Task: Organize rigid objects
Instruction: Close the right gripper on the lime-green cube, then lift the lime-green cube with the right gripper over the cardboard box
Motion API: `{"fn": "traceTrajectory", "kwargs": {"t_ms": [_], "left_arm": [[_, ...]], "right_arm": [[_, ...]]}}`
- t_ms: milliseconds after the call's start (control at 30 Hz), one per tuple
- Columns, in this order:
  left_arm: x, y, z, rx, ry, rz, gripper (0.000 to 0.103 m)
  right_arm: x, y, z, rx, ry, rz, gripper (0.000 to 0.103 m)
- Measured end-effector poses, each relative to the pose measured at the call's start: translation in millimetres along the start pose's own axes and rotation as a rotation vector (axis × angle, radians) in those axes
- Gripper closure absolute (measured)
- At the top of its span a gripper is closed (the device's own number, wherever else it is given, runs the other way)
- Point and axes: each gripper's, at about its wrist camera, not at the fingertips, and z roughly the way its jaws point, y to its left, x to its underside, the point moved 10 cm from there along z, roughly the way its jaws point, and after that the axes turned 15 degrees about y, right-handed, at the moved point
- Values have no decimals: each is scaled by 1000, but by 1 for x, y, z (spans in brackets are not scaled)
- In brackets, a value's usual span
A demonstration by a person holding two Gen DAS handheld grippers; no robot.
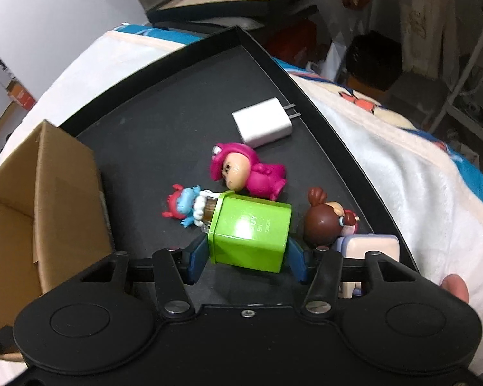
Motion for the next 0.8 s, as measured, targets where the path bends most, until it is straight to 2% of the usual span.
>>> {"fn": "traceTrajectory", "kwargs": {"t_ms": [500,800], "left_arm": [[2,1,-4,24,-25,-2,83],[1,1,-8,38,-49,-7,83]], "right_arm": [[-4,10,-45,-71,-62,-32,52],[-11,35,-68,-103,-102,-86,52]]}}
